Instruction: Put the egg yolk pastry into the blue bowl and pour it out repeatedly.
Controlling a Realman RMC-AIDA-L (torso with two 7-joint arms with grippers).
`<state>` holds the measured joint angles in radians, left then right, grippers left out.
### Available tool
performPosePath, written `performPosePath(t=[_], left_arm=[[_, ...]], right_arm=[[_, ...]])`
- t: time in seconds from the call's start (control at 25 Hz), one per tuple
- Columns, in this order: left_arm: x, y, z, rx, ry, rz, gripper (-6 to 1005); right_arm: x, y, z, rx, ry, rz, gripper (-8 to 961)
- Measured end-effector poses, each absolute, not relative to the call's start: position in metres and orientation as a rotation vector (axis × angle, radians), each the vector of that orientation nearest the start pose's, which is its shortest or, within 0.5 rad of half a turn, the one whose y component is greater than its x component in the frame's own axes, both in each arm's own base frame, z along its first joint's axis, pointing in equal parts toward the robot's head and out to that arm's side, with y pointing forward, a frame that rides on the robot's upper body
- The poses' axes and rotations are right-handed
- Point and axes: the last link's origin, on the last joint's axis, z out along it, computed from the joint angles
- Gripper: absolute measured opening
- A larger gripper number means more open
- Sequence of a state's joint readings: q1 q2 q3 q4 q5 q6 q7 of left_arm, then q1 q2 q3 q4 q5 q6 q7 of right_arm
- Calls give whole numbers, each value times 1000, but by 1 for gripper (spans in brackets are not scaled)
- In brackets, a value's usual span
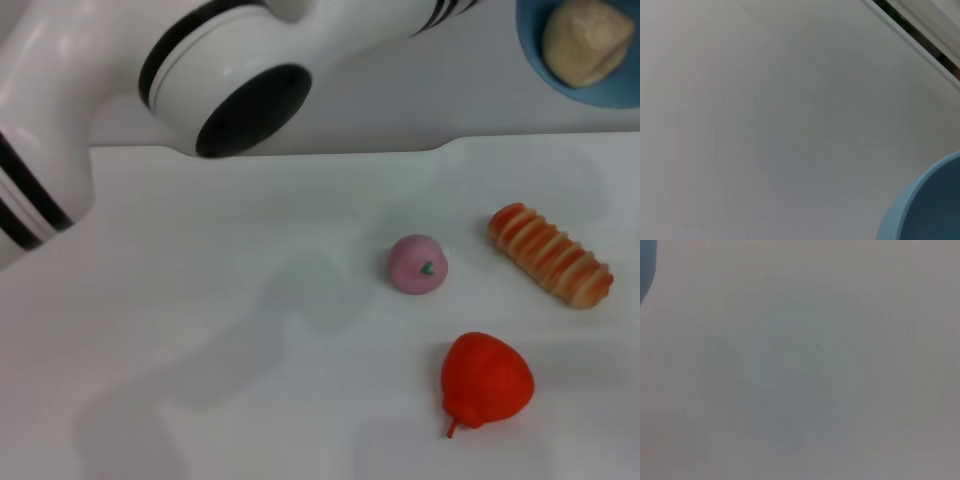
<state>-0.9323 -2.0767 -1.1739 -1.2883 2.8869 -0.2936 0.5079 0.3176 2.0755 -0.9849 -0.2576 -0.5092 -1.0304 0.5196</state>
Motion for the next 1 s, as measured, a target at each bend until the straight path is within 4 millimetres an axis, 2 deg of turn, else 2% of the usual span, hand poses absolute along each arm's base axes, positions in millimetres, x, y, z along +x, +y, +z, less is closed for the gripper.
performPosePath(t=[0.44, 0.6, 0.8, 1.0], left_arm=[[75, 398, -71, -2172, 700, -166, -1], [75, 394, -70, -2105, 775, -247, -1], [62, 384, -68, -1966, 879, -399, -1], [49, 379, -67, -1882, 901, -497, -1]], right_arm=[[383, 316, 39, -1480, 731, 693, 469], [383, 316, 39, -1480, 731, 694, 468], [382, 316, 39, -1480, 730, 695, 466], [382, 317, 40, -1480, 729, 696, 464]])
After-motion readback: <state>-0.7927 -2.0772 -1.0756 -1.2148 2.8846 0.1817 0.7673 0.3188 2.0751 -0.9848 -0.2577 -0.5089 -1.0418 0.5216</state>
